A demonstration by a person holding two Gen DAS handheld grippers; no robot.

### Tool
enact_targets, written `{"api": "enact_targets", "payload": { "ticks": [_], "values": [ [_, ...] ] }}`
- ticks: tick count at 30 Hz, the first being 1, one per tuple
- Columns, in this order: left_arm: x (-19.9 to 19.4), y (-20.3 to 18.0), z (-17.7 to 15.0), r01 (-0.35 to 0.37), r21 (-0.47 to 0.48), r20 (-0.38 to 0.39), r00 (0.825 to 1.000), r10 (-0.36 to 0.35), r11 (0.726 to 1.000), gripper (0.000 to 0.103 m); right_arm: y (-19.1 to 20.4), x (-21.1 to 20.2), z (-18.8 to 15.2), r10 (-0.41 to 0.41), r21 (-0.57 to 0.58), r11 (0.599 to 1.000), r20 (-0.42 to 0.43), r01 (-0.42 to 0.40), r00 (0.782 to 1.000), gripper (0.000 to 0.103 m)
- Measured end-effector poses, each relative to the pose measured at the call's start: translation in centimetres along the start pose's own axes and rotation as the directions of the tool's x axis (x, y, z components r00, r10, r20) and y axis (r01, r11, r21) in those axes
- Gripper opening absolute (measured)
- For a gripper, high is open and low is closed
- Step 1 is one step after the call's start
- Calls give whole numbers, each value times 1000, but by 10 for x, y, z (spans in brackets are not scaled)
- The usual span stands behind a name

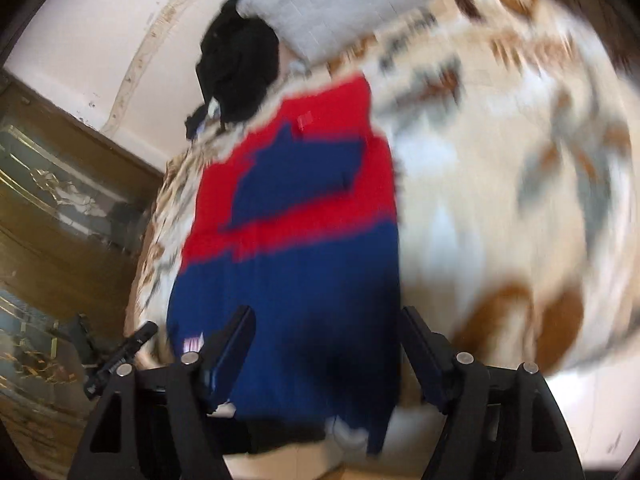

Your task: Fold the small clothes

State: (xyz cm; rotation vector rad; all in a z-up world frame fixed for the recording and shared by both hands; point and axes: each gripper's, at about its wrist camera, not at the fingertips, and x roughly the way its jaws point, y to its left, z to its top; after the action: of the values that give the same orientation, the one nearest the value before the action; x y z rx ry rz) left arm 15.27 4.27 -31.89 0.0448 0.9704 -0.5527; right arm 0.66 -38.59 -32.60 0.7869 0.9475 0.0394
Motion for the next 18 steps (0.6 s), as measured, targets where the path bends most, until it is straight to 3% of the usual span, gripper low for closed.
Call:
{"api": "enact_targets", "payload": {
  "ticks": [6,10,12,14,16,17,18],
  "values": [
    [7,4,-34,27,-116,-91,995,-37,993,72,-4,41,-45,-124,-2,992,-119,124,985,77],
    [24,15,-43,16,-216,-168,984,-53,976,72,-2,61,-51,-244,-61,969,-93,240,965,77],
    [34,15,-47,-12,-238,-206,978,-39,971,72,-5,73,-54,-237,-32,971,-109,235,965,77],
    [43,14,-51,9,-268,-220,973,-70,963,72,-6,82,-56,-177,20,983,-117,181,977,77],
    [51,13,-53,38,-296,-226,968,-109,954,71,-7,82,-58,-120,43,991,-104,125,987,65],
    [54,13,-55,50,-314,-229,965,-126,948,53,-6,80,-58,-89,49,994,-105,95,990,52],
    [54,13,-57,71,-322,-223,964,-148,944,30,-5,76,-59,-81,48,995,-102,87,991,40]
  ]
}}
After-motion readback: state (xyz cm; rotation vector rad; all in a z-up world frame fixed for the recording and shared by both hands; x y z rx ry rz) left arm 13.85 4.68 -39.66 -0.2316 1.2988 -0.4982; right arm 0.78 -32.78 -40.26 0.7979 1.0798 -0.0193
